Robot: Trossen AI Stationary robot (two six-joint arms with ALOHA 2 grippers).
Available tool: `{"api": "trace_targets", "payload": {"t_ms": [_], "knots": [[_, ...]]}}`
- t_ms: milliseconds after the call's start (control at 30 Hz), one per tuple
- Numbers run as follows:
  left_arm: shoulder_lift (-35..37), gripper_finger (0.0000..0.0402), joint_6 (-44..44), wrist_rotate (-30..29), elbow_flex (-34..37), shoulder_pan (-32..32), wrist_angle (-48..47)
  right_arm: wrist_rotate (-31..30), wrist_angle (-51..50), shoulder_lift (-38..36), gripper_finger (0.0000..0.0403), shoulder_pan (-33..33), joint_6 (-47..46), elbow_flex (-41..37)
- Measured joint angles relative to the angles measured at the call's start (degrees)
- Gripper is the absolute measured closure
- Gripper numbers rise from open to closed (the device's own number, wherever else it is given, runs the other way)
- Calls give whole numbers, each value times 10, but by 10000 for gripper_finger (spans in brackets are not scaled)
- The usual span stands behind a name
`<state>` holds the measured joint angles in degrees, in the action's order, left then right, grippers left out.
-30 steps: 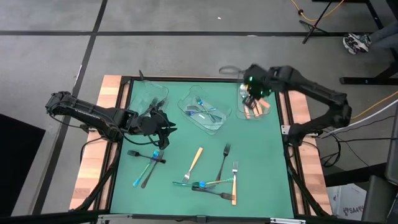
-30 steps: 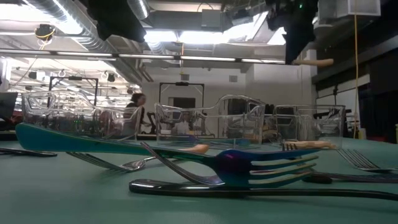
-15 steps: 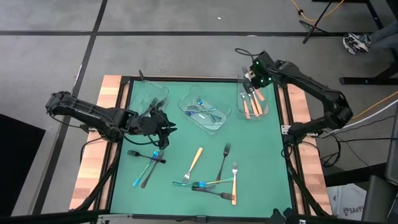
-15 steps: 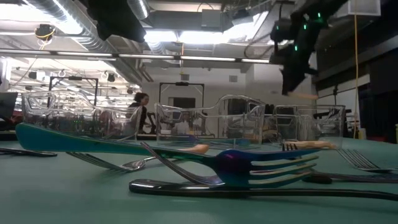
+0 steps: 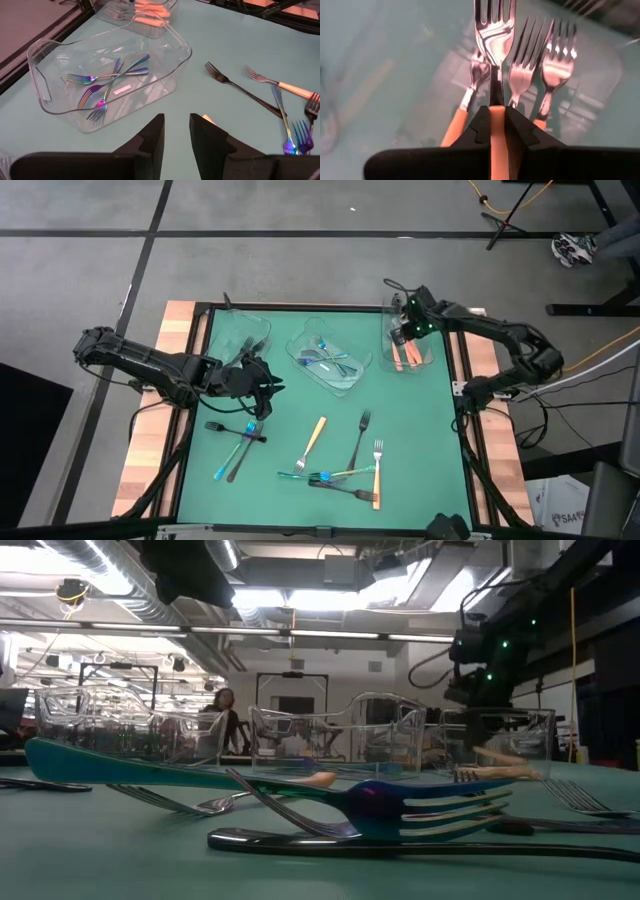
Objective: Sort silverware by color (type)
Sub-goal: Put the orange fork into the right transparent bin
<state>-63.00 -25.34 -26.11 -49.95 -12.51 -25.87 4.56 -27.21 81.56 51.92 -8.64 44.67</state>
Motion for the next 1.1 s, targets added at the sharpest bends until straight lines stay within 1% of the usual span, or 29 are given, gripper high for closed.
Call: {"api": "trace_targets", "payload": {"t_ms": [367, 1000, 1100], "knots": [[0, 316, 0, 0, 0, 0, 0, 0, 7, 65, 388, -1, 0, -3], [0, 316, 0, 0, 0, 0, 0, -9, 7, 69, 388, -2, 0, -4], [0, 316, 0, 0, 0, 0, 0, -10, 7, 69, 381, -2, 0, -4]]}}
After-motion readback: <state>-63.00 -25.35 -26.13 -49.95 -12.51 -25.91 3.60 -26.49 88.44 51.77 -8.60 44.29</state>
